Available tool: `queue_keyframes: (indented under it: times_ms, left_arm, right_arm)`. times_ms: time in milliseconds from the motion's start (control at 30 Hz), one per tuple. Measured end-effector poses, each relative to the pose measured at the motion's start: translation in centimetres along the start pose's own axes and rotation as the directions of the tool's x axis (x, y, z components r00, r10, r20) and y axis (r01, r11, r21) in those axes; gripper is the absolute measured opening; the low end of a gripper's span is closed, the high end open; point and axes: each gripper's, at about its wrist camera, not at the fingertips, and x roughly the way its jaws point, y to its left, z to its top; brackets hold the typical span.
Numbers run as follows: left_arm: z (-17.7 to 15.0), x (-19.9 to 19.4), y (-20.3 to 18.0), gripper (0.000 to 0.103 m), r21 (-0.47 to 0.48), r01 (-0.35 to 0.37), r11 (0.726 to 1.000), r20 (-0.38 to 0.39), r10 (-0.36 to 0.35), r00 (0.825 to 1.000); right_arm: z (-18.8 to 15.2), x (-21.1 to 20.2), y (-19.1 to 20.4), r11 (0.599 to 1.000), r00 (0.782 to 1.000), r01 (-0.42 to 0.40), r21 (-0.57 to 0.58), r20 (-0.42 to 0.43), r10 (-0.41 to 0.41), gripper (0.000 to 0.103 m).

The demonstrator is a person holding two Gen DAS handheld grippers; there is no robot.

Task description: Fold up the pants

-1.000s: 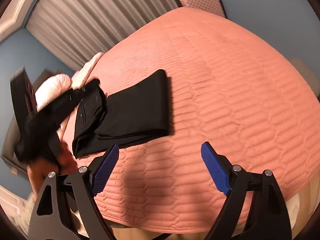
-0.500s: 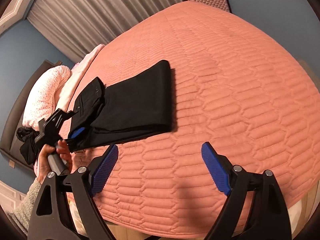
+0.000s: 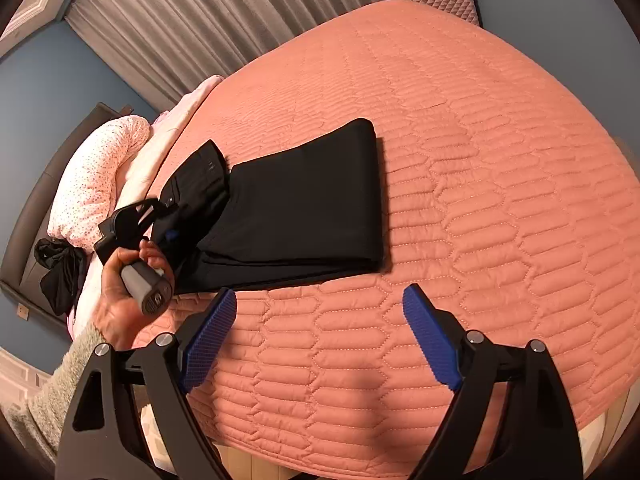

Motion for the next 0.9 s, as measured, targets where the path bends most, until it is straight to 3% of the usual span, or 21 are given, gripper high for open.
queue_keyframes:
  times_ms: [100, 200, 267, 300, 400, 467, 500, 600, 633, 700, 733, 767, 800, 833, 900]
  left_arm:
    - [-0.3, -1.6, -2.3, 0.006, 0.133, 0.081, 0.988, 0.011, -0.084, 0.996]
    - [0.3, -2.6, -3.7, 0.003, 0.096, 0.222, 0.97, -0.045, -0.219, 0.975]
    - [0.4, -3.8, -5.0, 0.0, 0.067, 0.326, 0.943, -0.069, -0.321, 0.944]
    - [0.1, -4.5, -6.4, 0.0, 0.068, 0.411, 0.909, -0.109, -0.403, 0.909]
    - [-3.8, -7.2, -12.2, 0.0, 0.207, 0.549, 0.81, -0.259, -0.496, 0.829]
    - [-7.3, -8.0, -14.6, 0.0, 0.309, 0.553, 0.774, -0.353, -0.447, 0.822]
    - [-8.7, -8.1, -14.7, 0.0, 0.346, 0.54, 0.768, -0.389, -0.407, 0.827]
    - [-9.7, -8.1, -11.9, 0.0, 0.395, 0.402, 0.826, -0.385, -0.249, 0.889]
    - [-9.5, -8.1, -11.1, 0.0, 0.426, 0.323, 0.845, -0.353, -0.173, 0.92]
    - [-7.9, -8.7, -8.7, 0.003, 0.509, 0.143, 0.849, -0.253, -0.011, 0.967]
    - [-7.0, -9.2, -7.9, 0.003, 0.556, 0.036, 0.83, -0.185, 0.082, 0.979]
    - [-6.3, -9.4, -7.4, 0.005, 0.589, -0.04, 0.807, -0.128, 0.142, 0.982]
    - [-5.5, -9.3, -7.1, 0.013, 0.624, -0.115, 0.773, -0.074, 0.205, 0.976]
    - [-4.3, -9.6, -6.9, 0.024, 0.663, -0.228, 0.713, 0.011, 0.295, 0.956]
    - [-2.8, -10.4, -6.2, 0.033, 0.72, -0.344, 0.603, 0.128, 0.371, 0.92]
  right_arm:
    - [0.0, 0.2, -0.2, 1.0, 1.0, 0.001, -0.002, -0.003, -0.001, 0.084]
    - [0.1, 0.4, -0.5, 1.0, 1.0, -0.002, 0.004, -0.001, 0.002, 0.084]
    - [0.2, 0.2, -0.8, 1.0, 1.0, -0.001, 0.008, 0.008, 0.001, 0.084]
    - [0.2, 0.1, -1.0, 1.0, 1.0, 0.0, 0.008, 0.013, 0.0, 0.084]
    - [0.3, -0.1, -1.9, 0.999, 1.0, -0.002, 0.033, 0.021, 0.001, 0.084]
    - [0.7, 0.3, -2.3, 0.998, 1.0, -0.007, 0.06, 0.013, 0.007, 0.084]
    - [1.1, 0.5, -2.1, 0.999, 1.0, -0.012, 0.05, 0.013, 0.011, 0.084]
    - [3.6, 2.3, 0.2, 0.992, 0.992, -0.123, -0.002, 0.003, 0.123, 0.084]
    - [4.5, 3.4, 1.2, 0.984, 0.984, -0.179, -0.01, -0.015, 0.178, 0.084]
    - [6.5, 7.2, 4.2, 0.957, 0.954, -0.288, -0.03, -0.09, 0.284, 0.084]
    - [7.1, 9.2, 5.5, 0.949, 0.944, -0.311, -0.043, -0.126, 0.304, 0.084]
    - [7.8, 11.8, 7.1, 0.941, 0.933, -0.333, -0.059, -0.163, 0.32, 0.084]
    - [8.2, 13.8, 8.1, 0.935, 0.924, -0.349, -0.058, -0.19, 0.333, 0.083]
    - [8.5, 15.7, 8.9, 0.934, 0.916, -0.355, -0.047, -0.215, 0.338, 0.083]
    - [9.4, 19.4, 10.4, 0.935, 0.908, -0.355, -0.025, -0.249, 0.338, 0.081]
